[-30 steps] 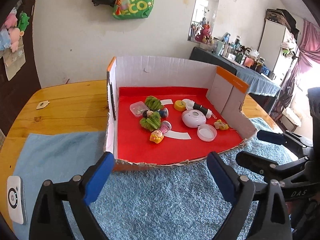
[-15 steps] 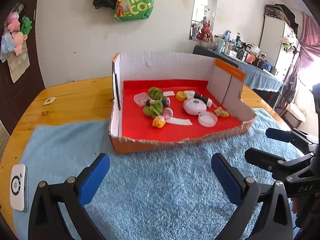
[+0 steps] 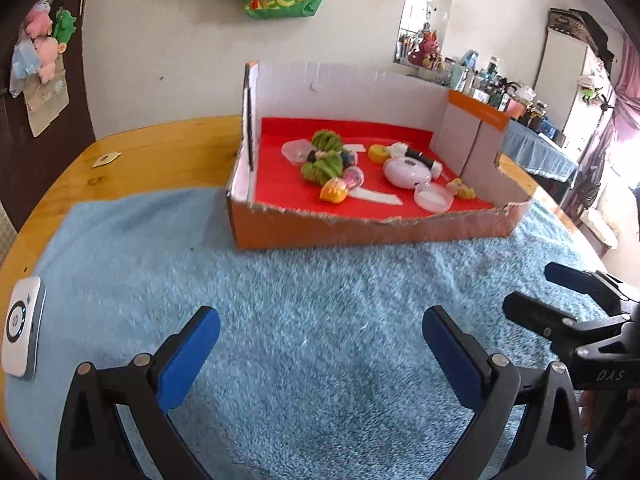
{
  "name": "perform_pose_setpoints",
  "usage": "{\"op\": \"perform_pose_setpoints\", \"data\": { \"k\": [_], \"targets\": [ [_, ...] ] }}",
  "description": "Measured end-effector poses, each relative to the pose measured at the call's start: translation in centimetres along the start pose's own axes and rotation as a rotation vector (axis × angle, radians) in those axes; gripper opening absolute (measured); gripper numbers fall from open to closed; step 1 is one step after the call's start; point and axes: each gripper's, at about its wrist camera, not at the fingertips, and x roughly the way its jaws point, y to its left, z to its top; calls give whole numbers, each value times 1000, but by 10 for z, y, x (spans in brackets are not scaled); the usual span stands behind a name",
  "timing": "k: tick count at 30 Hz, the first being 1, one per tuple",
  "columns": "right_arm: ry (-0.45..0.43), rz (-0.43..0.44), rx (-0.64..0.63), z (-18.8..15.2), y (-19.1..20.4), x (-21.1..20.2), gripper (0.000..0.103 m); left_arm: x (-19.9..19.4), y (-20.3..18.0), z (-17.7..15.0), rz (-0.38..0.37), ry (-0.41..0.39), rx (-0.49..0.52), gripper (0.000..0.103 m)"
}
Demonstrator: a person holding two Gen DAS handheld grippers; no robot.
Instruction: Organize objects
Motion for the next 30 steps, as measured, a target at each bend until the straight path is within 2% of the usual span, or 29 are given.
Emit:
{"op": "perform_pose_setpoints", "data": {
  "k": [3,9,17,24,30],
  "targets": [
    [9,-1,12,-4,-3,4,103,2,0,-4,12,5,4,103],
    [14,-11,20,-10,-6,8,103,5,4,-8,-12,9,-28,103],
    [0,-21,21,-13,-7,8,103,11,9,-11,18,33,-61,103],
    [0,-22,22,-13,-7,9,103,14,2,-11,37,49,-18,103],
    [-2,-22,24,-13,-8,9,103,16,3,-11,39,61,-27,103]
  ]
}}
